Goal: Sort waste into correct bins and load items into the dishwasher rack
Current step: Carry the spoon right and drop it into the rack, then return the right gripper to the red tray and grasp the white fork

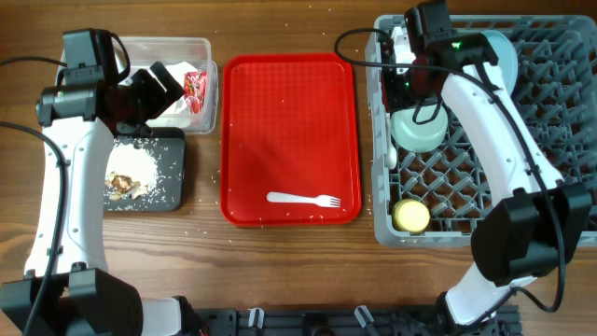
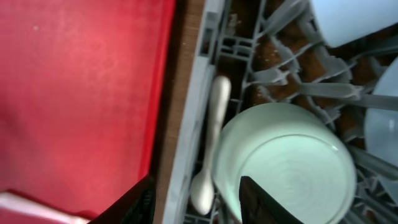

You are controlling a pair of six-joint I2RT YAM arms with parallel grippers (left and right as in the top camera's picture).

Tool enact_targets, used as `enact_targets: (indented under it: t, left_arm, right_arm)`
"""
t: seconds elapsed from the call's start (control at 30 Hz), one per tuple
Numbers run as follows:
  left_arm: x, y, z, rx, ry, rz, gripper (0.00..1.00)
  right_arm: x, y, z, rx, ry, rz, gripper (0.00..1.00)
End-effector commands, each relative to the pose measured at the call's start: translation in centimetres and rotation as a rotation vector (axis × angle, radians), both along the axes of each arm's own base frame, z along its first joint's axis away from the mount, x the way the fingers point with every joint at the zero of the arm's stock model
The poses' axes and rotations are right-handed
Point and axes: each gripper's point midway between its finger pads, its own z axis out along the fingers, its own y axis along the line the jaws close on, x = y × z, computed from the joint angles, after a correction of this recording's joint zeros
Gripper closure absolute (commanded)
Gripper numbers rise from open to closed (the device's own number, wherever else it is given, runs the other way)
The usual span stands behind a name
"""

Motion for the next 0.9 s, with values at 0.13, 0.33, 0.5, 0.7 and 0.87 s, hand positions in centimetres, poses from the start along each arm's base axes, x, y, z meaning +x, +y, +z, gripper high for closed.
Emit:
enact_targets:
  t: [0.13, 0.33, 0.5, 0.7, 0.87]
  left_arm:
    - [-0.1, 0.0, 0.5, -0.004, -0.016, -0.002, 0.00]
    - [-0.1, 0.0, 0.5, -0.004, -0.016, -0.002, 0.00]
    - [-0.1, 0.0, 0.5, -0.004, -0.016, -0.002, 0.00]
    - [-0.1, 0.0, 0.5, -0.004, -0.016, -0.002, 0.00]
    - [-0.1, 0.0, 0.5, -0.004, -0.016, -0.002, 0.00]
  right_arm:
    - [-2.2, 9.4, 1.9, 0.082, -0.045, 0.389, 0.55]
    - [-6.6, 14.5, 0.4, -0.056, -0.011, 0.584, 0.51]
    - [-11.1, 15.6, -4.1, -0.048, 0.126, 0.665, 0.51]
    - [-14.6, 14.5, -9.5, -0.055, 0.209, 0.838, 0.51]
    - [-14.6, 14.4, -11.8, -0.071, 0.155, 0.952, 0.48]
